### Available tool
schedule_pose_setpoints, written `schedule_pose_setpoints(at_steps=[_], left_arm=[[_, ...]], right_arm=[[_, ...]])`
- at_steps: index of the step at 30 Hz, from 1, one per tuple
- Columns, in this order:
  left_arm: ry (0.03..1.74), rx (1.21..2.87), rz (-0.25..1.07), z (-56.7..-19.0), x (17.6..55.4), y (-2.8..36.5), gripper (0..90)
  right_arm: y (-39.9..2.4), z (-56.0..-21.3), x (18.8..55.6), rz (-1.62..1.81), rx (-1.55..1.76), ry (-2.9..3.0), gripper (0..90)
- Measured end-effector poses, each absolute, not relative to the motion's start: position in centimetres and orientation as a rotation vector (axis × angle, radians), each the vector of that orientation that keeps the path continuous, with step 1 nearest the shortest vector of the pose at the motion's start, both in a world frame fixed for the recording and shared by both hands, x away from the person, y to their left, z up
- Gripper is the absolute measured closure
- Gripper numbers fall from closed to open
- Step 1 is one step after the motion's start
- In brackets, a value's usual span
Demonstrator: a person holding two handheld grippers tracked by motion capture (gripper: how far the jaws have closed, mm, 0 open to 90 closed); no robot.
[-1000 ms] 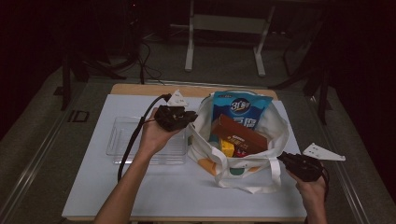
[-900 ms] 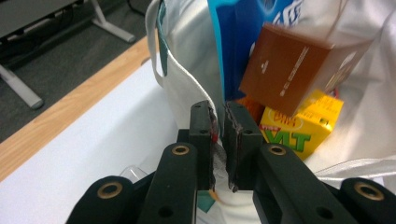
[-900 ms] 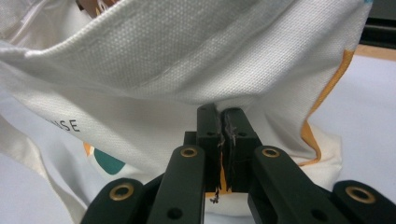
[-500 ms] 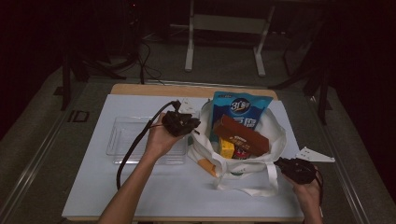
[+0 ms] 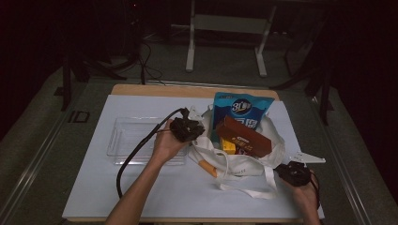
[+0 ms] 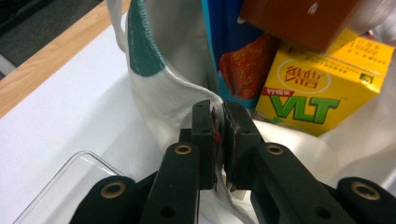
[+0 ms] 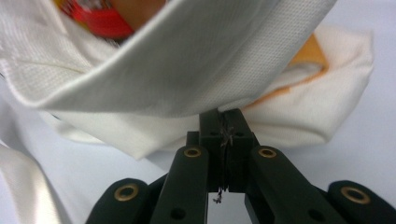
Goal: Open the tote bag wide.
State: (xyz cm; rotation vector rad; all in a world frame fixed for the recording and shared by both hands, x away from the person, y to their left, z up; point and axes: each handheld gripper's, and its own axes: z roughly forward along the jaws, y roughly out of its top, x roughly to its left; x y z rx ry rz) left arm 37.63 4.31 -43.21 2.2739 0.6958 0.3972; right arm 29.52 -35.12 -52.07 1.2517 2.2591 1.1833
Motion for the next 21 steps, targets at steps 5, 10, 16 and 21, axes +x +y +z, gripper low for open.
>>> schedule_pose_setpoints(at_steps=[5, 10, 16, 21], left_arm=[[0.706, 2.297, 0.398, -43.9, 37.8, 4.1, 83.6], [0.692, 2.263, 0.392, -43.1, 37.3, 4.5, 78.7], [0.652, 2.23, 0.398, -41.8, 36.2, 5.4, 71.4], [0.633, 2.2, 0.385, -41.1, 35.7, 6.0, 68.2]], right_arm=[[-34.9, -52.5, 29.8, 1.141, 1.286, 2.28, 89.5], [-35.1, -51.5, 29.3, 1.144, 1.275, 2.258, 84.2], [-36.0, -50.1, 28.3, 1.137, 1.261, 2.234, 77.6], [-36.6, -48.7, 27.7, 1.141, 1.246, 2.227, 76.4]])
